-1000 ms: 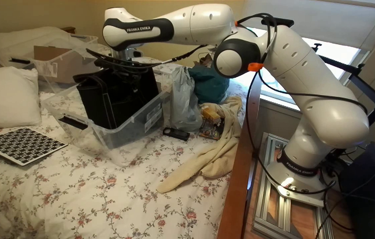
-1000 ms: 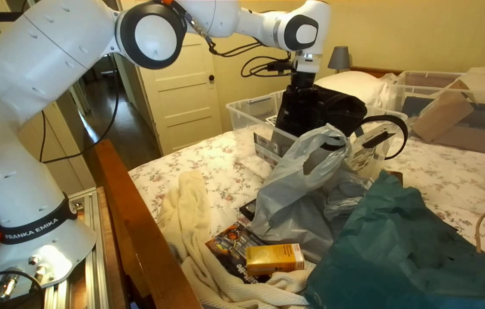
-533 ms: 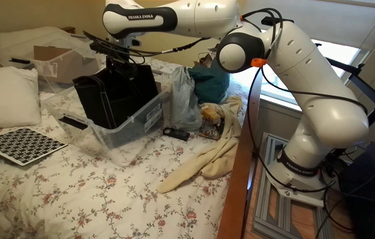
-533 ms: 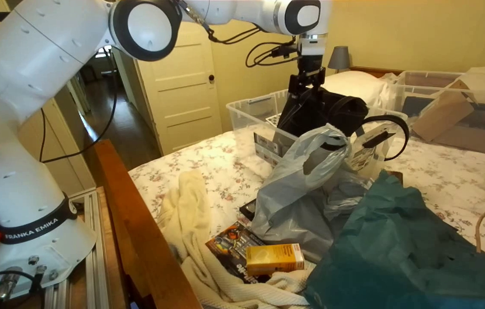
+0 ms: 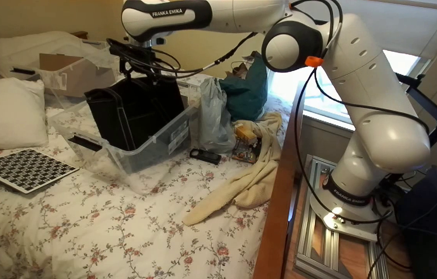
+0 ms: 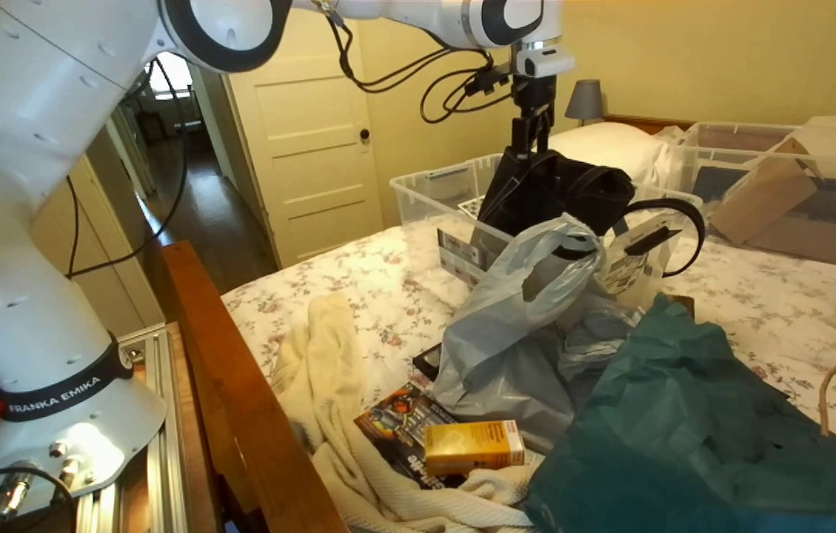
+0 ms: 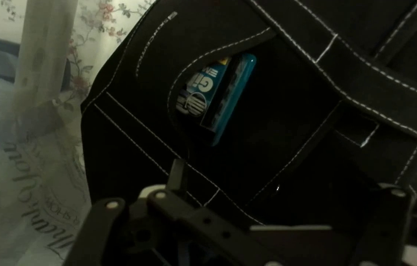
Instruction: Put the black box into the black bag
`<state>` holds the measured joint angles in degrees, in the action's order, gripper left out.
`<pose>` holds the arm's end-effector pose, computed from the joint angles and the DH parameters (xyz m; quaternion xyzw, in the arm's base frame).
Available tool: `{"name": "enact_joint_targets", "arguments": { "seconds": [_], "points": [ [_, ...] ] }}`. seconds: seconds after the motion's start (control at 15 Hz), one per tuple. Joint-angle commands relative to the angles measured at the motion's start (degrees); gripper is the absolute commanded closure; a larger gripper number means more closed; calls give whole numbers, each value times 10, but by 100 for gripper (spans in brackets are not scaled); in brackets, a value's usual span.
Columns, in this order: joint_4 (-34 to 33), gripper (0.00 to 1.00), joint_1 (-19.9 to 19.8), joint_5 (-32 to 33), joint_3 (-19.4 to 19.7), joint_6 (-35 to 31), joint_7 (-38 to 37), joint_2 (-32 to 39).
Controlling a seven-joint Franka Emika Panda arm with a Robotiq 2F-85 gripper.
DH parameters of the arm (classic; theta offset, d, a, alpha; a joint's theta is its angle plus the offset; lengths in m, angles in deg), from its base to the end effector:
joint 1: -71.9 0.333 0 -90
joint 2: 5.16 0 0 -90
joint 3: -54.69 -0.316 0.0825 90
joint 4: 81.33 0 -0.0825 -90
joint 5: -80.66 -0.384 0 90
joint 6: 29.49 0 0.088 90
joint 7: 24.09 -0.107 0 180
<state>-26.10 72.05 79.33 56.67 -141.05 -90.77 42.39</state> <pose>0.7848 -0.0133 0.3888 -0.8259 0.5586 -0.0654 0.0401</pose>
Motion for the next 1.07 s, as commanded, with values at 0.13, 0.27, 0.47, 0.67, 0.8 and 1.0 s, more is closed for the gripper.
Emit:
{"name": "enact_joint_targets", "arguments": {
  "seconds": [0.13,0.27,0.47,0.67,0.8,1.0],
  "points": [
    [180,0,29,58,15,-67,126,-112],
    [229,0,36,70,16,-100,175,-143],
    [304,0,42,80,16,-160,250,-187],
    [375,0,45,84,16,-223,317,-228],
    [413,0,47,81,18,-254,343,-248],
    [457,0,49,77,18,-287,370,-274]
  ]
}}
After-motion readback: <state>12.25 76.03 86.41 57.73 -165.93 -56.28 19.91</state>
